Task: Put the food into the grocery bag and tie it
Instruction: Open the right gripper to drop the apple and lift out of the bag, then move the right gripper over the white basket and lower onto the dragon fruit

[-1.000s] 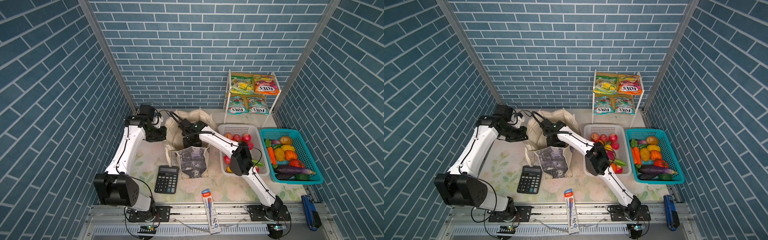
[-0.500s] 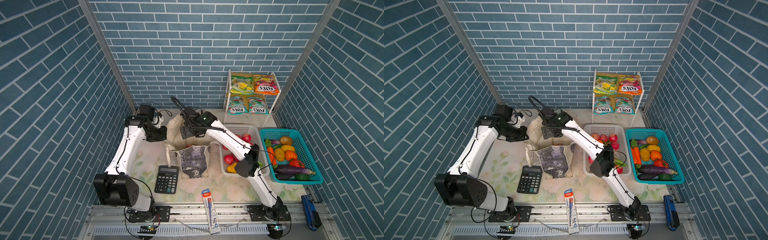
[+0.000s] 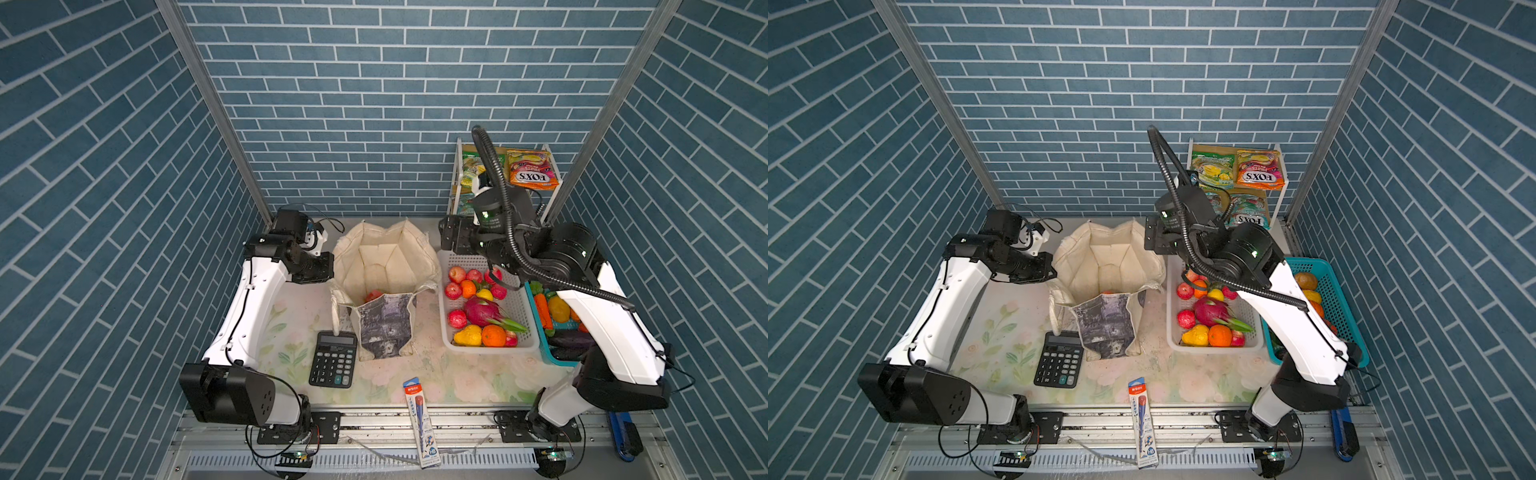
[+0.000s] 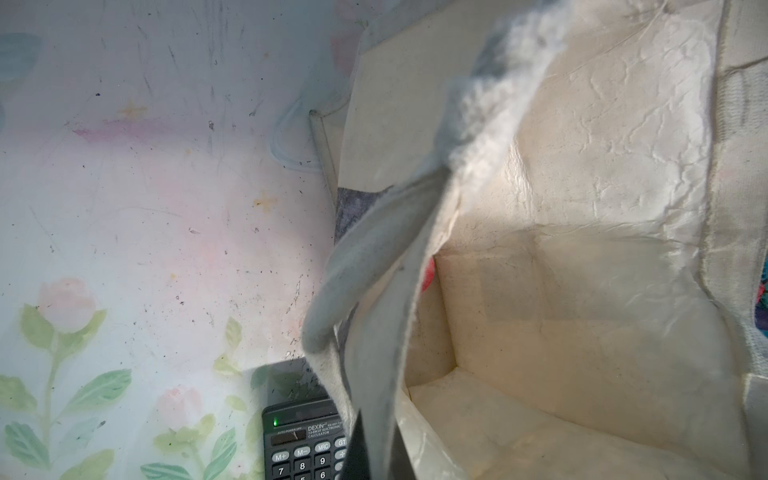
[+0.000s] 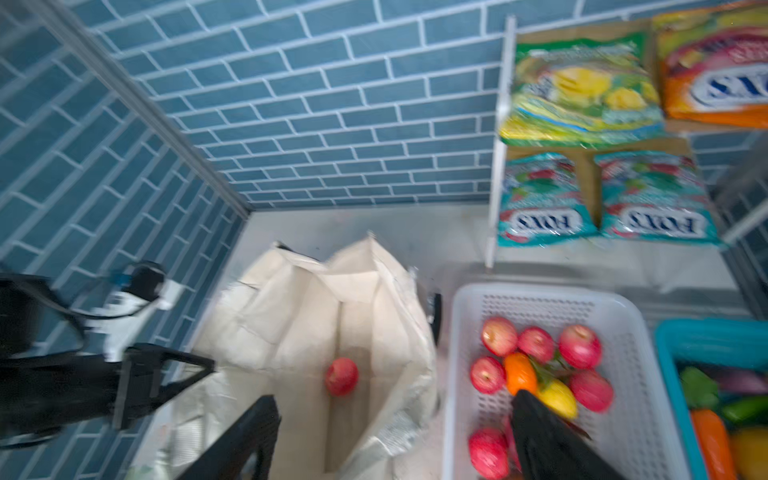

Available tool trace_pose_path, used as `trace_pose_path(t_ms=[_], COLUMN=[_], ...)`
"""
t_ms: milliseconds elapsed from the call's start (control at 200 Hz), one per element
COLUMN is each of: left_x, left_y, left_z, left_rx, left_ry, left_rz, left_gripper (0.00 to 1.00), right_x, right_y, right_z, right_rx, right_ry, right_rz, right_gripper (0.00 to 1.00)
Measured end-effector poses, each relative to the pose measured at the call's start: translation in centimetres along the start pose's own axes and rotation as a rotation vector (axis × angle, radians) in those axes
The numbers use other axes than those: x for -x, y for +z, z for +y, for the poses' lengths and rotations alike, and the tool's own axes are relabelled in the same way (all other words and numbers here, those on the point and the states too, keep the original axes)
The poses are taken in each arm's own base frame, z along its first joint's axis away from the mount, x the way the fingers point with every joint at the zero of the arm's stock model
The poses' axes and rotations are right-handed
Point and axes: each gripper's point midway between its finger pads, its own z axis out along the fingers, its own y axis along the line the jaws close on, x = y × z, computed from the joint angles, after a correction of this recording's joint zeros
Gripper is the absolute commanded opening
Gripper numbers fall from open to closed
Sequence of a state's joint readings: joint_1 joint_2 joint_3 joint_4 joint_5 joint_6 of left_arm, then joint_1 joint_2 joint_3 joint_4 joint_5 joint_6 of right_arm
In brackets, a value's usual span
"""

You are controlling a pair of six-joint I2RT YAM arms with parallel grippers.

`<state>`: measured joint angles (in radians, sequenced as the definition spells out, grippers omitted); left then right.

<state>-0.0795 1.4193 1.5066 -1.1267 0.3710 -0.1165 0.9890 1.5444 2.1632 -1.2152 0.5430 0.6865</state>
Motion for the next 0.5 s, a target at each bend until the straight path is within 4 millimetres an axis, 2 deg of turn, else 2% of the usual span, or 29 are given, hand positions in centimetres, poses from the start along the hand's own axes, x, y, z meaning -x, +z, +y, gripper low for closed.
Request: trace_pose_path(t_ms=[170, 275, 375, 500], left_x=[0.0, -0.1, -0.1, -0.3], left_y=[-0.1, 0.1, 0.1, 0.3], left_z=[-0.4, -1.0, -1.1, -0.9], left_rx=[0.001, -0.002, 0.003, 0.015], left_ry=[0.017, 0.036, 0.044, 0.047], left_rz=[-0.006, -0.005, -0.006, -0.005], left_gripper=[0.00, 0.00, 0.00, 0.00], right_x=[-8.7, -13.3, -16.0, -17.6], right_y=[4.6, 6.2, 6.5, 6.1], right_z=[-4.8, -7.7, -10.0, -11.5], right_rx=[-0.194, -0.266, -0.288, -0.278], right_ry=[-0.047, -0.054, -0.039, -0.055], right_rz=[0.228, 0.350, 0.414, 0.441], right_gripper=[0.88, 0.87, 0.88, 0.88])
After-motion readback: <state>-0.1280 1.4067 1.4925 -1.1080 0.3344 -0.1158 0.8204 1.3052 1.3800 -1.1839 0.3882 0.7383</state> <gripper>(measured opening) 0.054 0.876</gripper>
